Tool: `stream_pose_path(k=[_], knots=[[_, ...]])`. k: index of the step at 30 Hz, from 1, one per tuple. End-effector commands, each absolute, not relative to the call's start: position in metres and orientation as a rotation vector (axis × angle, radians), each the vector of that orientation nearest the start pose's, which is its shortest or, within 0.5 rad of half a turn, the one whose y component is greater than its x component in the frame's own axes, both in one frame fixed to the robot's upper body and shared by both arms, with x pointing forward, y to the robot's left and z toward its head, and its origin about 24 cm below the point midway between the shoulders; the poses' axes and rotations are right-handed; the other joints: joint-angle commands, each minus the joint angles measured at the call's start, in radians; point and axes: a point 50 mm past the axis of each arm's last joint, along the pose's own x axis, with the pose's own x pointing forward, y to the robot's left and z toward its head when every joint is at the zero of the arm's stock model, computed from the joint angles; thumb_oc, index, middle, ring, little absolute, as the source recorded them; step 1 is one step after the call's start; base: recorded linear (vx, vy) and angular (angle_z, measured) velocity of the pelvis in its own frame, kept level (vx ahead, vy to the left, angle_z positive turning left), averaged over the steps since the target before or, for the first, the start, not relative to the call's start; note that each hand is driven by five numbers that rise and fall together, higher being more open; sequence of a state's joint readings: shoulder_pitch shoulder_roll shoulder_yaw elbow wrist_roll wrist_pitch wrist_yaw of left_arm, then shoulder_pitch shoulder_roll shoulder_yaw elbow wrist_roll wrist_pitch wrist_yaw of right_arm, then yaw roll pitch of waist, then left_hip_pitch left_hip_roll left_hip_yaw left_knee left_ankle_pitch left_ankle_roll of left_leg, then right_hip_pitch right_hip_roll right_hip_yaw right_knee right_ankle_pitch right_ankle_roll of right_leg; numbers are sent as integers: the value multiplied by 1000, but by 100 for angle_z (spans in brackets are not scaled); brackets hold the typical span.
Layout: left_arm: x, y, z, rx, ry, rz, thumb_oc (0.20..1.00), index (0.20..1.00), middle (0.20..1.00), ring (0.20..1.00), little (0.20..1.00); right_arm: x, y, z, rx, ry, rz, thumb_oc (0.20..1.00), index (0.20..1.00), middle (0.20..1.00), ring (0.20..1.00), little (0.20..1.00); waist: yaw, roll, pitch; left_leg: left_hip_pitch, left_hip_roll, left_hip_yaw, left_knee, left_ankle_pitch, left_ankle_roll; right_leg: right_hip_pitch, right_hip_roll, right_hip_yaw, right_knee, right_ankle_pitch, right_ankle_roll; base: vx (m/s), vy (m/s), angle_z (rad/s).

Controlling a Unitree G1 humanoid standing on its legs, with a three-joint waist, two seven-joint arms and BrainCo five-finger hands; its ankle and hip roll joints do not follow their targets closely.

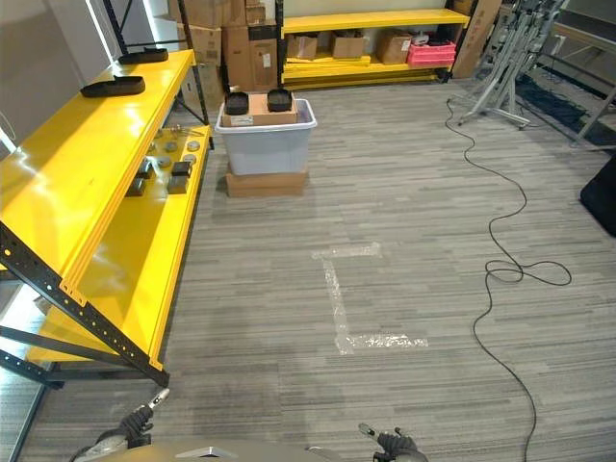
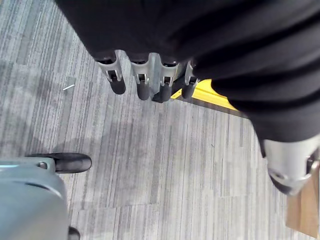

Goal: Move parts from the plastic box to the shelf.

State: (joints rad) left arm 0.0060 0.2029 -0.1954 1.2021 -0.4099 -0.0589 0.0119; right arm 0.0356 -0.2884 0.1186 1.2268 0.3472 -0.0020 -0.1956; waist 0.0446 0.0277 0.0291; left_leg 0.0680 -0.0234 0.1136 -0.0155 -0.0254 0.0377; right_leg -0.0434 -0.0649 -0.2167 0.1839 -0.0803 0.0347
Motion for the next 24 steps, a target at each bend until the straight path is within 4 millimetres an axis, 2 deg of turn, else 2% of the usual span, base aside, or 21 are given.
stream_pose_path(k=[1,2,5,7,9,10,12,13,14,15,18,19,21,23,24], knots=[[102,228,-159,-56,1115,216,1000,1000,1000,1000,1000,71,-258,-159,-87,1242,-500,1000,1000,1000,1000,1000,-13,-17,28,-65,-34,25,58,-48,48,-57,-82,56,146,92,114,2,153,-5],[102,228,-158,-60,1112,211,1000,1000,1000,1000,1000,72,-258,-159,-84,1241,-500,1000,1000,1000,1000,1000,-14,-15,33,-68,-35,26,62,-50,54,-78,-86,58,186,96,118,-6,157,-9],[100,227,-159,-77,1123,190,1000,1000,1000,1000,1000,71,-261,-158,-71,1230,-508,1000,1000,1000,1000,1000,-18,11,83,-84,-47,23,106,-73,82,-239,-113,64,465,187,123,34,170,-14],[96,226,-160,-80,1129,194,1000,1000,1000,1000,1000,70,-262,-158,-72,1228,-503,1000,1000,1000,1000,1000,-18,8,96,-81,-55,23,117,-87,85,-273,-131,52,473,214,130,121,19,-12],[89,230,-161,-73,1139,209,1000,1000,1000,1000,1000,66,-262,-158,-75,1227,-484,1000,1000,1000,1000,1000,-27,-22,109,-61,-77,21,132,-121,78,-279,-141,33,324,263,155,338,-207,-17],[87,233,-161,-62,1141,225,1000,1000,1000,1000,1000,65,-262,-159,-69,1227,-472,1000,1000,1000,1000,1000,-39,-61,113,-35,-101,11,153,-166,67,-253,-145,20,115,298,181,465,-338,-19],[87,235,-160,-60,1141,234,1000,1000,1000,1000,1000,64,-262,-159,-67,1229,-468,1000,1000,1000,1000,1000,-45,-77,116,-11,-111,-2,160,-196,61,-230,-149,15,-21,314,193,523,-330,12],[84,237,-161,-64,1150,255,1000,1000,1000,1000,1000,62,-262,-159,-50,1236,-479,1000,1000,1000,1000,1000,-51,-90,112,21,-113,-17,167,-231,58,-231,-162,14,-166,344,205,698,-378,28],[81,237,-161,-56,1161,247,1000,1000,1000,1000,1000,58,-260,-160,-41,1246,-486,1000,1000,1000,1000,1000,-52,-93,109,42,-110,-26,178,-253,58,-235,-172,11,-198,370,213,771,-402,53],[79,237,-162,-45,1167,242,1000,1000,1000,1000,1000,56,-259,-161,-40,1252,-487,1000,1000,1000,1000,1000,-51,-93,107,49,-105,-29,186,-260,55,-229,-175,8,-201,361,211,660,-349,24],[70,233,-165,-40,1190,269,1000,1000,1000,1000,1000,54,-259,-162,-62,1271,-489,1000,1000,1000,1000,1000,-50,-89,72,80,-66,-24,217,-273,22,-176,-154,0,-161,278,174,565,-300,41],[70,233,-165,-41,1191,274,1000,1000,1000,1000,1000,54,-260,-161,-64,1271,-490,1000,1000,1000,1000,1000,-51,-87,70,82,-62,-22,220,-275,20,-173,-150,0,-157,273,170,384,-212,34],[68,235,-165,-47,1198,299,1000,1000,1000,1000,1000,57,-263,-160,-84,1272,-486,1000,1000,1000,1000,1000,-56,-80,48,96,-17,-4,273,-219,-12,-155,-113,0,-124,239,133,443,-268,26],[71,234,-165,-74,1186,328,1000,1000,1000,1000,1000,63,-268,-158,-119,1262,-472,1000,1000,1000,1000,1000,-65,-75,26,65,62,48,443,-73,-76,-116,-59,-19,-142,199,72,435,-326,10],[72,234,-165,-75,1185,330,1000,1000,1000,1000,1000,64,-269,-157,-121,1260,-475,1000,1000,1000,1000,1000,-65,-77,25,50,71,52,495,-50,-85,-108,-54,-23,-147,193,62,222,-228,-1]])
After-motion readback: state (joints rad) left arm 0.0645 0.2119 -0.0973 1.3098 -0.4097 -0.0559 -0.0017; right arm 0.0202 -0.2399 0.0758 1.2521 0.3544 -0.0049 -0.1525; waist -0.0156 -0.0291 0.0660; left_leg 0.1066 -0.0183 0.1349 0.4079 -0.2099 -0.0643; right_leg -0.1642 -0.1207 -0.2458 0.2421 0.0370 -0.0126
